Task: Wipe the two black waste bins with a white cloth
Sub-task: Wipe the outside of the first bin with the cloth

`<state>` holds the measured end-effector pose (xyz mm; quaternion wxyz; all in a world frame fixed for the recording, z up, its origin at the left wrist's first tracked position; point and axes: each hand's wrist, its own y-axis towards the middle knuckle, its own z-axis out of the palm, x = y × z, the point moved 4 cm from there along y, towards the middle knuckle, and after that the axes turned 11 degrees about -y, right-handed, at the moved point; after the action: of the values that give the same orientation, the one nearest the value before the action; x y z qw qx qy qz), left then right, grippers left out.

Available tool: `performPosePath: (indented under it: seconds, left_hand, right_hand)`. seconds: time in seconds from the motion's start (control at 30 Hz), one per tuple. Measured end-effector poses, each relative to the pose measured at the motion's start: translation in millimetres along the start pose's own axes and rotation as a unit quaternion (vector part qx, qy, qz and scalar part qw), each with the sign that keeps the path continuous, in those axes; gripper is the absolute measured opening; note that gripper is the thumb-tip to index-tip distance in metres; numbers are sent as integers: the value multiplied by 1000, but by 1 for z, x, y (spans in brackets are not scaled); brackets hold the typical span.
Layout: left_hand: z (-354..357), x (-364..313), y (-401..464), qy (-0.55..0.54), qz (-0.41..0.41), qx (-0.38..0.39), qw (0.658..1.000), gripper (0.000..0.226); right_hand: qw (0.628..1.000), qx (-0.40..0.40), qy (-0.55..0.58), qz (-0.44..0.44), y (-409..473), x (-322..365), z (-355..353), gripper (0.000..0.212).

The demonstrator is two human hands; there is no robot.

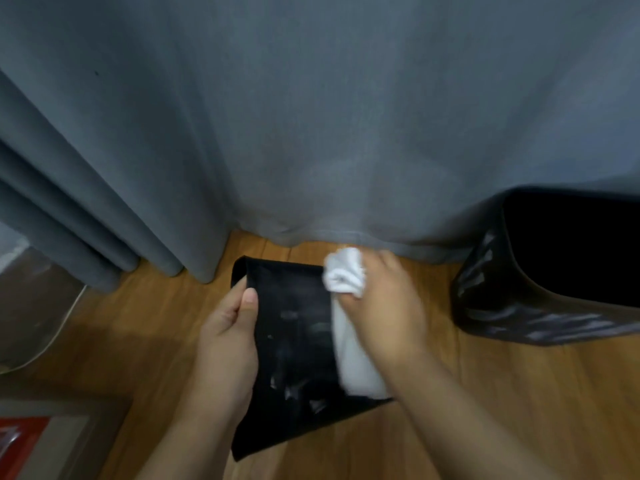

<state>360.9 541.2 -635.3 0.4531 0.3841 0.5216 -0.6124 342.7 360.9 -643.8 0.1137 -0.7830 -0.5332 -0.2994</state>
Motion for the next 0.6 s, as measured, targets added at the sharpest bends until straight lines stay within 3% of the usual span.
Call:
performPosePath:
  seconds: [0.13, 0.2, 0.37, 0.43, 0.5, 0.6]
  left_hand:
    - [2, -2, -1, -11, 0, 0, 1000, 34]
    - [3, -1, 0, -12, -6, -3, 1000, 34]
    - [-3, -2, 4, -6, -26, -25, 999, 34]
    - [-6, -2, 4, 4, -30, -29, 999, 33]
    - [-7, -2, 5, -5, -31, -34, 999, 32]
    - [-6, -1, 5, -20, -43, -39, 998, 32]
  right_hand:
    - [978, 1, -76, 194, -8, -88, -7, 35]
    - [980, -12, -76, 185, -13, -73, 0, 40]
    - [1000, 16, 11, -21, -38, 34, 14, 56]
    - [997, 13, 8, -73, -46, 41, 19, 54]
    - [999, -5, 17, -35, -40, 7, 22, 42]
    - [993, -33, 8, 111, -26, -68, 16, 22]
